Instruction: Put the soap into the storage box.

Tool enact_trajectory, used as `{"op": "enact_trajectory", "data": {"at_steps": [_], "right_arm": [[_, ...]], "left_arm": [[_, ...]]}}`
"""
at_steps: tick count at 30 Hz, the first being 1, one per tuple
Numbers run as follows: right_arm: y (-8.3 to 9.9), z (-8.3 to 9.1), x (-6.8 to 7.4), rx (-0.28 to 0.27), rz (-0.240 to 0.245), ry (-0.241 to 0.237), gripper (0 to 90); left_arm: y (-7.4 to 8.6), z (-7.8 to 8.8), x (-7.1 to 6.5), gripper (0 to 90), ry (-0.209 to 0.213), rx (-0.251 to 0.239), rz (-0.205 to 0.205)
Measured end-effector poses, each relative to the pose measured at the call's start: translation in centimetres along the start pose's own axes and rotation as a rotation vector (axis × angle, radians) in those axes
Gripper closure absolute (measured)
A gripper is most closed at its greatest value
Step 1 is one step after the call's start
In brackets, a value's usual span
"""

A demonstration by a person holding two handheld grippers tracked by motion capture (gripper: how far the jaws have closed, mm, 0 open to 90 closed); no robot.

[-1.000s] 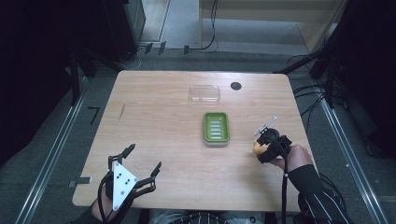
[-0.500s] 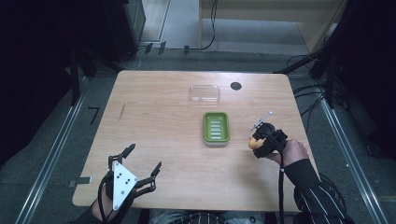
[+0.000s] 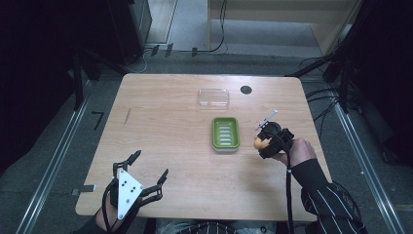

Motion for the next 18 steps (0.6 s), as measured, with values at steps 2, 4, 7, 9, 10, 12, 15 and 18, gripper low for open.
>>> {"op": "enact_trajectory", "data": {"at_steps": [2, 4, 7, 9, 10, 12, 15, 18], "right_arm": [[-0.3, 0.1, 0.1, -0.006, 0.001, 0.001, 40.2], [-0.5, 0.1, 0.1, -0.011, 0.004, 0.003, 40.2], [-0.7, 0.1, 0.1, -0.019, 0.008, 0.005, 40.2], [-1.1, 0.2, 0.1, -0.024, 0.012, 0.005, 40.2], [-1.2, 0.2, 0.1, -0.024, 0.01, 0.004, 40.2], [-1.4, 0.2, 0.1, -0.031, 0.013, 0.005, 40.2], [-1.8, 0.2, 0.2, -0.034, 0.017, 0.006, 40.2], [-2.2, 0.2, 0.3, -0.04, 0.017, 0.007, 40.2]], "left_arm": [[0.0, 0.0, 0.0, 13.5, 0.0, 0.0, -0.001], [0.0, 0.0, 0.0, 13.5, 0.0, 0.0, -0.002], [0.0, 0.0, 0.0, 13.5, 0.0, 0.0, -0.002], [0.0, 0.0, 0.0, 13.5, 0.001, 0.0, -0.001], [0.0, 0.0, 0.0, 13.5, 0.001, 0.001, -0.002], [0.0, 0.0, 0.0, 13.5, 0.0, 0.001, 0.0], [0.0, 0.0, 0.0, 13.5, 0.0, 0.001, -0.001], [0.0, 0.0, 0.0, 13.5, -0.001, 0.0, 0.001]]}}
Point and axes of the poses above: each handheld gripper's, and its own axes: z roughly backward along the jaws, y roughly out of its underside, x roughly to its left, the point moved 1 cm from there along -z, roughly forward along the jaws, and after that the axes turned 9 degrees about -z, right-handed, at the moved point
